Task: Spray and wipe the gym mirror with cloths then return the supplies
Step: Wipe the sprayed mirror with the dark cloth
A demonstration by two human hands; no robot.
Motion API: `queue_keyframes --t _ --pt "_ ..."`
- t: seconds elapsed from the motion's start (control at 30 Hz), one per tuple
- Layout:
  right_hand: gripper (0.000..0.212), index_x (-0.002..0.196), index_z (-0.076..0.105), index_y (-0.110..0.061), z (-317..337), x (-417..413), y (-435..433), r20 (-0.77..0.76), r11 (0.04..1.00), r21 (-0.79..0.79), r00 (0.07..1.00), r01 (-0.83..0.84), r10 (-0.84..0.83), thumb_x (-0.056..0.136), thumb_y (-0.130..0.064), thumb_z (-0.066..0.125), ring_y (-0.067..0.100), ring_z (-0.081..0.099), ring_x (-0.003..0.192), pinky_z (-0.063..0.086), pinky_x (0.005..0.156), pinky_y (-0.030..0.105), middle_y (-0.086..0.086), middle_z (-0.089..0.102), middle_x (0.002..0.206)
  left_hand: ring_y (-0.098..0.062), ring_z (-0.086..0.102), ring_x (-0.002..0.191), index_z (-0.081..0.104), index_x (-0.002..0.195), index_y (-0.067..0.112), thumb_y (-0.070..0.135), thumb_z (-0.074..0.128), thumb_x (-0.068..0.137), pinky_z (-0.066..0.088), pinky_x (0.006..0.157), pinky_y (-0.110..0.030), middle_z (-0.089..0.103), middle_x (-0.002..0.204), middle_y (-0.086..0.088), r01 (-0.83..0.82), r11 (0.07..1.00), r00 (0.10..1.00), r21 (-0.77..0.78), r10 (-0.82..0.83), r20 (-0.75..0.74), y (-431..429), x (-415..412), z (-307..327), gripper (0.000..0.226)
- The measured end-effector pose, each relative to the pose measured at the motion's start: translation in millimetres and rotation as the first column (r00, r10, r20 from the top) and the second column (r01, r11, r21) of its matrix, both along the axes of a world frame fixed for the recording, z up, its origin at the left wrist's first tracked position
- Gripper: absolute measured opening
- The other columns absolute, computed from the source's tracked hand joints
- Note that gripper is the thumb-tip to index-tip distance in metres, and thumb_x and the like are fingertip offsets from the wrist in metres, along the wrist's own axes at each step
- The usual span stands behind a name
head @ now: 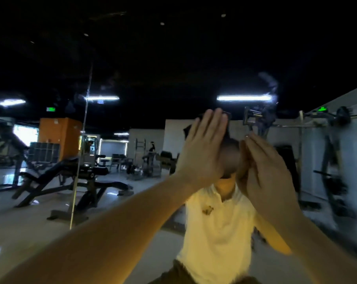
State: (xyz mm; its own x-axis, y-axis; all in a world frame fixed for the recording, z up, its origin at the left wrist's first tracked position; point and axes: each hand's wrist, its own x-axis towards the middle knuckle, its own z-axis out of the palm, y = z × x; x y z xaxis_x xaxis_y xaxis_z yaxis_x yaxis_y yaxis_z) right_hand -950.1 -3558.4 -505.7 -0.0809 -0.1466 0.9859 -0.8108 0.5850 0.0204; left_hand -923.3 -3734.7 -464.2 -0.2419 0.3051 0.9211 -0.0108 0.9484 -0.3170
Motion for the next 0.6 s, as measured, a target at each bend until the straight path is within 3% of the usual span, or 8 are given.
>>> queue_keyframes --t 0.13,0.3,0.4,0.6 --pt "0.066 0.152 0.045 -0.002 -6.8 0.4 19.8 0.091 0.983 -0.162 0.991 -0.085 0.101 0.094 -0.027 0.025 0.026 0.035 0.15 0.027 0.123 0.039 0.013 0.039 0.161 -0.024 -0.008 0.161 0.005 0.166 0.008 0.044 0.026 0.111 0.001 0.131 -0.046 -0.001 0.174 -0.012 -0.023 0.997 0.998 -0.076 0.026 0.05 39.7 -13.8 -11.0 0.069" --pt "0.058 0.148 0.049 0.0 -22.1 9.8 0.1 0.014 1.0 -0.02 1.0 0.011 -0.011 0.098 -0.023 0.03 0.033 0.04 0.146 0.032 0.121 0.056 0.018 0.045 0.155 -0.026 -0.005 0.161 0.007 0.166 0.006 0.049 0.032 0.11 0.006 0.13 -0.047 0.0 0.174 -0.014 -0.038 0.985 0.997 -0.166 0.048 0.056 8.8 -5.9 -9.8 0.075" --pt "0.055 0.143 0.056 -0.001 -26.8 13.4 -18.7 -0.076 0.99 0.058 0.99 0.125 -0.121 0.098 -0.023 0.033 0.033 0.041 0.147 0.029 0.121 0.061 0.017 0.05 0.153 -0.024 -0.006 0.161 0.007 0.166 0.007 0.049 0.034 0.11 0.004 0.131 -0.047 -0.001 0.174 -0.013 -0.047 0.998 0.999 -0.039 0.047 -0.001 -31.3 5.1 -15.5 0.075" --pt "0.055 0.145 0.054 -0.003 -46.6 16.2 -34.3 -0.065 0.966 0.097 0.97 0.241 -0.235 0.098 -0.025 0.036 0.033 0.034 0.151 0.024 0.122 0.061 0.017 0.044 0.158 -0.025 -0.007 0.161 0.0 0.166 0.007 0.052 0.02 0.11 0.005 0.131 -0.051 -0.003 0.174 -0.013 -0.126 0.971 0.991 0.202 0.133 -0.021 -127.7 42.5 -50.1 0.075"
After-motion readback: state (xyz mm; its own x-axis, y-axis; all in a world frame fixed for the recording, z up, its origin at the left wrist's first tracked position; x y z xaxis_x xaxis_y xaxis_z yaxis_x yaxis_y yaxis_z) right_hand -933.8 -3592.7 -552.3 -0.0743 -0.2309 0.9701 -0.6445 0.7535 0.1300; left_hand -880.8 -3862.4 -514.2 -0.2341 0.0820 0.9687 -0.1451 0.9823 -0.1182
